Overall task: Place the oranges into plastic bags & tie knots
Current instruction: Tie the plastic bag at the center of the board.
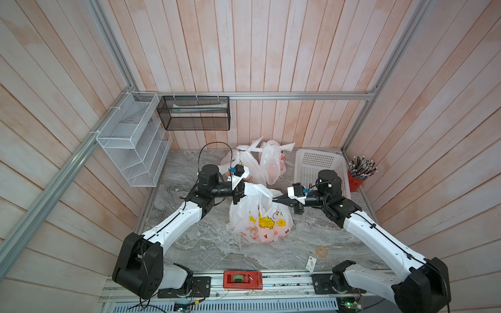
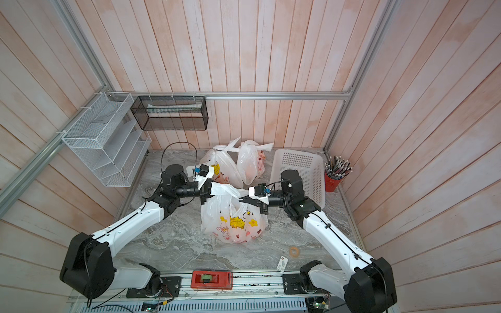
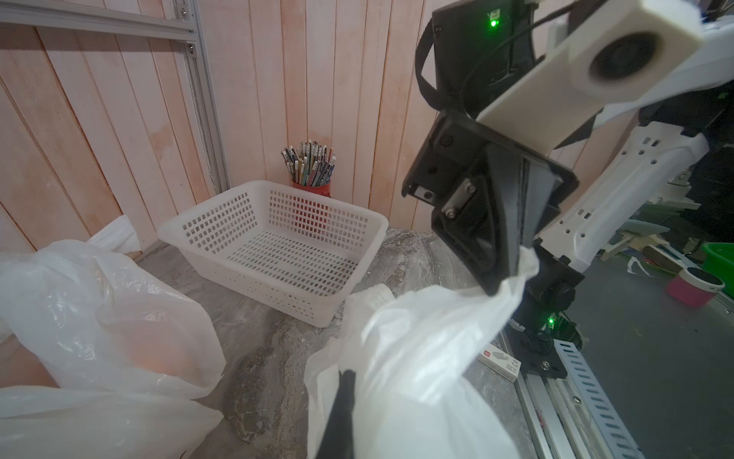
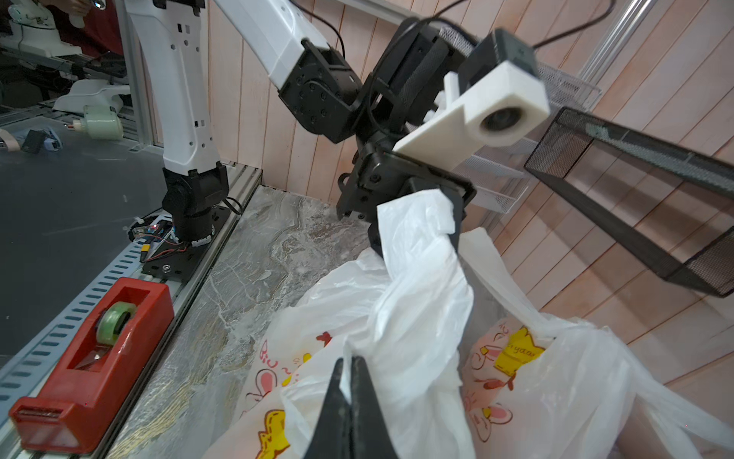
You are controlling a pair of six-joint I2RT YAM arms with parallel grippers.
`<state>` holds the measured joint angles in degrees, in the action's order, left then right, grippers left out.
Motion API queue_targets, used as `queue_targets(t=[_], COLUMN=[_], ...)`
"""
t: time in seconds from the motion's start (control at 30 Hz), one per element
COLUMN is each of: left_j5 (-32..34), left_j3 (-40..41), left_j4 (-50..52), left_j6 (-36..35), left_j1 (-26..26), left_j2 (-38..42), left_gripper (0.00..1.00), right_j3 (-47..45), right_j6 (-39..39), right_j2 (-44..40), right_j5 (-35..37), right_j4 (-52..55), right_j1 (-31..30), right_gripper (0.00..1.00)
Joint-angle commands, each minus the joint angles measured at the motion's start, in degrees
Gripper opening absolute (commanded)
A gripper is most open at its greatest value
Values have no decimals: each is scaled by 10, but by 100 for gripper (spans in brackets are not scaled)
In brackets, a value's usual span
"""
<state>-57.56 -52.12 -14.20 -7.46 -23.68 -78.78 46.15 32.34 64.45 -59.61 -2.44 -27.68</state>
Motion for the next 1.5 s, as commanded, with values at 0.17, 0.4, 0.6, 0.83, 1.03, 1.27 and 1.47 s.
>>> queue_targets(t=[0.17, 0.4, 0.6, 0.83, 1.03, 1.27, 1.47], left_j5=[31, 13, 8, 5, 8, 12, 11], left_j3=[12, 18, 17, 11, 9, 6, 5], left_j4=[-32, -18, -16, -4, 7, 19, 23], left_j6=[11, -11, -18, -29, -38, -47, -50], left_j1=[12, 9, 6, 2, 1, 1, -1], left_j2=[11, 17, 16, 12, 14, 17, 22], left_gripper=[0, 0, 0, 0, 0, 0, 0], right_j3=[7, 120, 185, 262, 260, 215, 192], right_j6=[-27, -20, -175, -155, -61, -53, -55], right_j2=[32, -20, 2, 118, 158, 160, 166], right_j5=[58, 48, 22, 22, 15, 23, 61], right_j4=[74, 99, -13, 44, 125, 156, 170], right_j1=[-50, 3, 113, 102, 36, 2, -21], right_gripper=[0, 39, 49, 60, 74, 76, 78])
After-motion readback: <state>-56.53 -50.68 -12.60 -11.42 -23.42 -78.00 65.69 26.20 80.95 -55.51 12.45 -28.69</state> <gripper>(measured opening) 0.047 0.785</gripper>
